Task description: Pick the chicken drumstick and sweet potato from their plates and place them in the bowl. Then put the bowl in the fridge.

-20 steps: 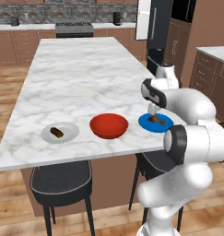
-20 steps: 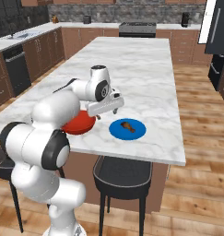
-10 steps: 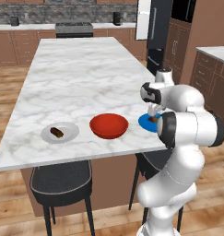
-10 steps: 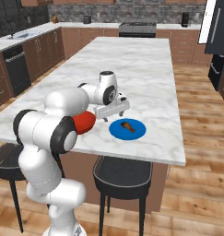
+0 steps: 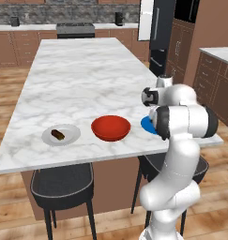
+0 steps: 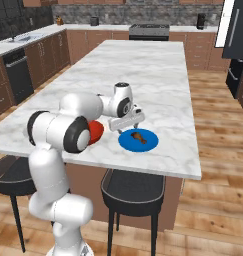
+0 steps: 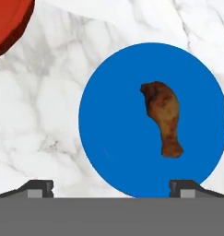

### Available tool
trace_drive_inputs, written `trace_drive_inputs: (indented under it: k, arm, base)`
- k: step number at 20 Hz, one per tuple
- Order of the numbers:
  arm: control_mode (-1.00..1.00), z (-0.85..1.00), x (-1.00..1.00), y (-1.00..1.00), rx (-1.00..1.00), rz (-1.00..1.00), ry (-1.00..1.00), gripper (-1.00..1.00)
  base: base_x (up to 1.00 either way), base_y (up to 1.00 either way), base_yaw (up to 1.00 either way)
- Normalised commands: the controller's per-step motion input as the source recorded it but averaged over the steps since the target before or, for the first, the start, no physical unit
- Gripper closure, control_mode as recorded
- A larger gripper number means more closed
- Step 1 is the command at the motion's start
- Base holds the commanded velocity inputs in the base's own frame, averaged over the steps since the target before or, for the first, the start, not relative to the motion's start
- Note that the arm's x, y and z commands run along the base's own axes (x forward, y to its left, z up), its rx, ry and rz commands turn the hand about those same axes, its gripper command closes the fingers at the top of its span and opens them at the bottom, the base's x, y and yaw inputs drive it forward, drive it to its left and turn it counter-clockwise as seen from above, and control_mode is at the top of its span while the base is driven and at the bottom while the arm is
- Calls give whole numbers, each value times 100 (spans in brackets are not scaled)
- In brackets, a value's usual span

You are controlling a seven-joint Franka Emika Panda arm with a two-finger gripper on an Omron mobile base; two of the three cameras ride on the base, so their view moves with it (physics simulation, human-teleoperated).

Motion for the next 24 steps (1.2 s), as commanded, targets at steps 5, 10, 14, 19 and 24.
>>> trace_drive_inputs:
  k: [5,10,14,19,24]
  arm:
    - [-100,-29,46,-2,0,0,2,-100]
    - [-100,-25,37,-13,0,0,7,-100]
    - [-100,-30,33,-13,0,0,6,-100]
    - [-100,-36,26,-11,0,0,3,-100]
    - [-100,-26,15,-15,0,0,2,-100]
  base:
    - [0,0,0]
    - [0,0,0]
    - [0,0,0]
    - [0,0,0]
    - [0,0,0]
